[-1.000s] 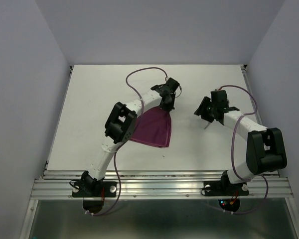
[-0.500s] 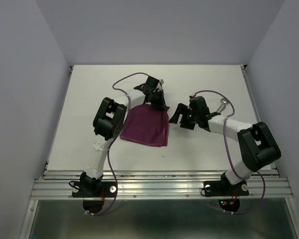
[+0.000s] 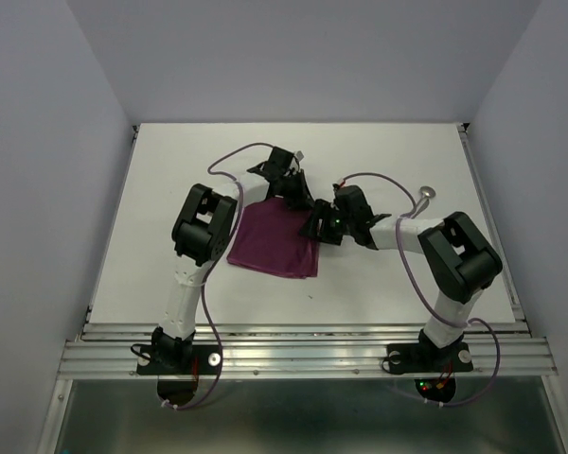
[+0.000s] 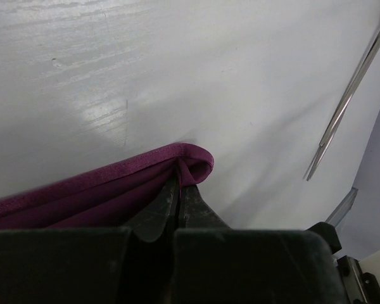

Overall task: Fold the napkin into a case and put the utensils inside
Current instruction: Pick up the lower triangle-folded napkin from the center of the board, then fold the lower triangle-folded napkin at the center of the board.

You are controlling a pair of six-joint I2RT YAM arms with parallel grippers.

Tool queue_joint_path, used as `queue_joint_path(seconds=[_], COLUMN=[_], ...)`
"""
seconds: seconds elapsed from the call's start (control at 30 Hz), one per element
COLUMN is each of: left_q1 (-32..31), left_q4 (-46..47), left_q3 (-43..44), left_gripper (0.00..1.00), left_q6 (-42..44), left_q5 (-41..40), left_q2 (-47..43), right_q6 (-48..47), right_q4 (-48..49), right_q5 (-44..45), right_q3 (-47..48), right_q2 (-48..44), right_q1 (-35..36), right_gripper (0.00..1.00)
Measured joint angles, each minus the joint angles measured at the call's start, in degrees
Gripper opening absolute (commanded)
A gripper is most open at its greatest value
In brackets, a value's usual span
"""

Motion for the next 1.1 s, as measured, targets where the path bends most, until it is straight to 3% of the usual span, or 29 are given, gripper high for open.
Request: queue_joint_path(seconds=[0.23, 0.5, 0.53, 0.7, 0.83, 0.97, 1.1], left_q1=[1.11, 2.95, 3.13, 3.58, 3.67, 3.67, 3.67], left_q4=[3.02, 4.81, 5.03, 6.62, 8.15, 10.05, 12.72], left_q3=[-2.27, -3.78, -4.09, -4.7, -5.29, -5.86, -7.82], left_gripper=[0.0, 0.0, 0.0, 0.0, 0.0, 0.0, 0.0], left_q6=[-2.34, -3.85, -4.04, -5.07, -5.9, -6.58, -7.45], left_q5=[1.36, 1.11, 1.14, 1.09, 1.25, 1.84, 2.29], left_q2=[-0.66, -2.38, -2.67, -3.65, -3.96, -3.96, -4.17], right_q6=[2.12, 2.73, 2.45, 1.46, 0.72, -0.66, -2.19], right_q4=[3.43, 2.14, 1.07, -6.71, -13.64, -19.19, -24.92], right_q5=[-1.44, 0.15, 0.83, 5.35, 11.56, 17.05, 21.73], right_q3=[-0.46, -0.11, 0.61, 4.22, 7.58, 9.2, 11.06], right_q2=[1.77, 1.77, 1.77, 1.77, 1.77, 1.77, 1.77], right_q1=[0.61, 3.15, 3.56, 5.73, 6.54, 6.78, 6.86], right_gripper=[0.52, 0.54, 0.51, 0.19, 0.06, 0.05, 0.1])
